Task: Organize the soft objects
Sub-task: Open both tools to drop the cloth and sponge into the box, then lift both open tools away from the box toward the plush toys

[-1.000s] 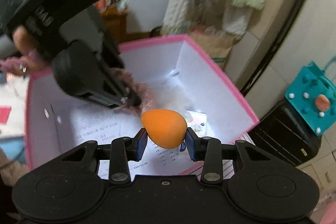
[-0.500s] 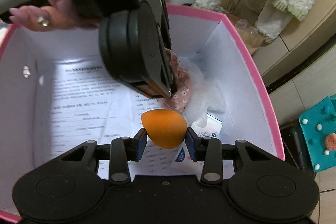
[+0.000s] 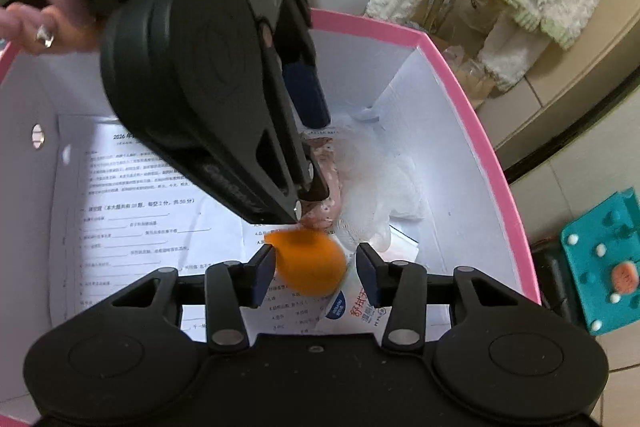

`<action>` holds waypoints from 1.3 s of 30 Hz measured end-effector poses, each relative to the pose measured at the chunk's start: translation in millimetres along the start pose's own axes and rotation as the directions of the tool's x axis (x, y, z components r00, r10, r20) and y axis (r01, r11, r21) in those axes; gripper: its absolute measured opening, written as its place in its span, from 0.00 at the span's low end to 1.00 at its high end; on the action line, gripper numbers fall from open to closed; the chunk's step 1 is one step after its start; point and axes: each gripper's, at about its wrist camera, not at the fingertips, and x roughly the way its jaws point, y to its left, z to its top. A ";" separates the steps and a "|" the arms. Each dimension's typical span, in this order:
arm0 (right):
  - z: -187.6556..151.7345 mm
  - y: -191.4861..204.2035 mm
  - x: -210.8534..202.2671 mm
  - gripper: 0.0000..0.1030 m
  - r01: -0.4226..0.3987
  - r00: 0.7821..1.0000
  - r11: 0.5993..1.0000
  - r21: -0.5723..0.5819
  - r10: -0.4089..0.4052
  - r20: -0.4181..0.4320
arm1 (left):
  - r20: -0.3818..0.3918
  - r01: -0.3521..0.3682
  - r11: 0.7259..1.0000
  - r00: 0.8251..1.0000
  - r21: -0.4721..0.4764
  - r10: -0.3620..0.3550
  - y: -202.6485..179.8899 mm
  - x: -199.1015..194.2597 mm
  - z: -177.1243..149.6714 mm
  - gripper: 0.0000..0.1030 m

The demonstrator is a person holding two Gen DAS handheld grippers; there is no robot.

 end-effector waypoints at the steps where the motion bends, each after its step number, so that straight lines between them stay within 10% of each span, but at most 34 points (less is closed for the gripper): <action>1: -0.3 0.9 -1.8 0.48 0.015 1.000 1.000 0.014 -0.015 0.003 | 0.011 -0.006 1.000 1.000 0.013 0.006 -1.7 -4.0 -1.5 0.44; 11: -12.3 1.3 -45.8 0.49 0.073 0.995 0.976 0.204 -0.085 0.051 | 0.054 -0.003 0.998 0.999 0.065 0.000 -9.1 -47.5 -17.8 0.47; 22: -30.0 21.0 -122.6 0.49 -0.066 0.988 0.899 0.432 -0.002 0.157 | 0.087 -0.027 0.998 0.996 0.064 0.021 -14.0 -113.5 -48.5 0.61; 39: -55.9 83.3 -204.6 0.56 -0.082 0.978 0.882 0.464 -0.019 0.208 | 0.139 -0.087 0.983 0.988 0.160 0.064 -54.8 -198.2 -103.2 0.70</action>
